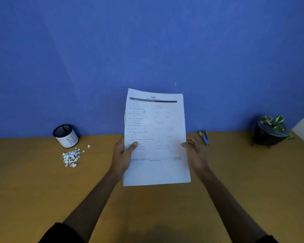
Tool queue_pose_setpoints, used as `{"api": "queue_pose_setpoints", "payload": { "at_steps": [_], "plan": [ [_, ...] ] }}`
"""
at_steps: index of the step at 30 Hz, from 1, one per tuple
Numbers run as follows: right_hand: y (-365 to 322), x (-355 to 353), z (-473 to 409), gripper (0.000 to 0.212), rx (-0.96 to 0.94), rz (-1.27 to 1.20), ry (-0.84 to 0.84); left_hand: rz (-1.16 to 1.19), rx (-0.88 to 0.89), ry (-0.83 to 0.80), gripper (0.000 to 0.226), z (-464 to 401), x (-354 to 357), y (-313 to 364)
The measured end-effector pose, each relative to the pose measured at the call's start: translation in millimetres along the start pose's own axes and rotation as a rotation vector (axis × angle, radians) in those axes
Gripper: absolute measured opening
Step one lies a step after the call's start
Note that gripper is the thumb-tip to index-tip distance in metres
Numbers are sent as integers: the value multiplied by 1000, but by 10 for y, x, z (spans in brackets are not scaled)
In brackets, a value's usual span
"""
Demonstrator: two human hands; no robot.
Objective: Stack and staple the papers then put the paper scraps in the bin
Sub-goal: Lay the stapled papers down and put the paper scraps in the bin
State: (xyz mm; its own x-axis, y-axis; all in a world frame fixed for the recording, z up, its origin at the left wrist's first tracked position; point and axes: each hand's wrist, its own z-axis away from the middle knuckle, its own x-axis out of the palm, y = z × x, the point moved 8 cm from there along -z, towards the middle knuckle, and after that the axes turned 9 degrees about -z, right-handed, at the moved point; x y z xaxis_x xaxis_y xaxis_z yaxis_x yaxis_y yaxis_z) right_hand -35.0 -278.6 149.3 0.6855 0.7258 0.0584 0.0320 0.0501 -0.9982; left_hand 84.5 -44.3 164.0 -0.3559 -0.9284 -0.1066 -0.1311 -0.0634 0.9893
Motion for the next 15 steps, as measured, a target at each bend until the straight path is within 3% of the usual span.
{"api": "queue_pose_setpoints", "payload": {
  "at_steps": [8, 15],
  "plan": [
    [611, -157, -32, 16, 59, 203, 17, -23, -327, -17, 20, 34, 119, -669],
    [1074, -255, -85, 22, 145, 376, 14, -127, -480, -112, 44, 130, 93, -1199]
  ]
}}
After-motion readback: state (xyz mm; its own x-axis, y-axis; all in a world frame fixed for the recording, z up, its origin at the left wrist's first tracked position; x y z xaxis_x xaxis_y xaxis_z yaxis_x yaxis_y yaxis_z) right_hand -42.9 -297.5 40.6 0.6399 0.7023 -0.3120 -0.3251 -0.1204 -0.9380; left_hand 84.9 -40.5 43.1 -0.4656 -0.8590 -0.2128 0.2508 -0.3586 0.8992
